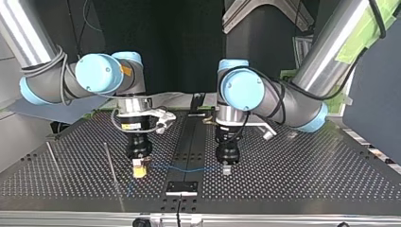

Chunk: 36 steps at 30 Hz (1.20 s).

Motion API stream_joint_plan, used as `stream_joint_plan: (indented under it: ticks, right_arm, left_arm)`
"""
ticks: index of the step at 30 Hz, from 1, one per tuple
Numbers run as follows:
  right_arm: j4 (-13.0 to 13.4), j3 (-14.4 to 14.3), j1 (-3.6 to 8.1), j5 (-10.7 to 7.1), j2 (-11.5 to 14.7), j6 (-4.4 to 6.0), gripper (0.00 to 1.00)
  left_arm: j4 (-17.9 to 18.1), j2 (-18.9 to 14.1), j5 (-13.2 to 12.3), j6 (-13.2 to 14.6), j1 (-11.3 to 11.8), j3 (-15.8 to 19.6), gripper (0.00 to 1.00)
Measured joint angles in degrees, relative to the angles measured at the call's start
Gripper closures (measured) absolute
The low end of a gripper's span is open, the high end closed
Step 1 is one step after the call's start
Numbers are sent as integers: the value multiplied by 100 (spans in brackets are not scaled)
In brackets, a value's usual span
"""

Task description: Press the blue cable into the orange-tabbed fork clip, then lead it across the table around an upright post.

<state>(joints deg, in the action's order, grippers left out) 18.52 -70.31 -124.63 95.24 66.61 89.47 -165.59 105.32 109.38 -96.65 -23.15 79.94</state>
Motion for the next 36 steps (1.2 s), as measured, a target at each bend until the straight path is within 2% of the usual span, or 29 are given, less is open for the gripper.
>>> stream_joint_plan:
  ticks: [11,18,27,36]
  right_arm:
    - [-92,-5,204,4,30,23,100]
    - [-126,-2,392,4,58,56,100]
    - [-162,-3,622,-3,157,121,100]
    - [-259,-4,825,-5,172,158,100]
  left_arm:
    - [-432,160,43,77,-226,-541,100]
    - [-550,235,78,87,-342,-866,100]
    - [-581,531,196,153,-536,-1254,100]
    - [-804,941,299,194,-752,-1733,100]
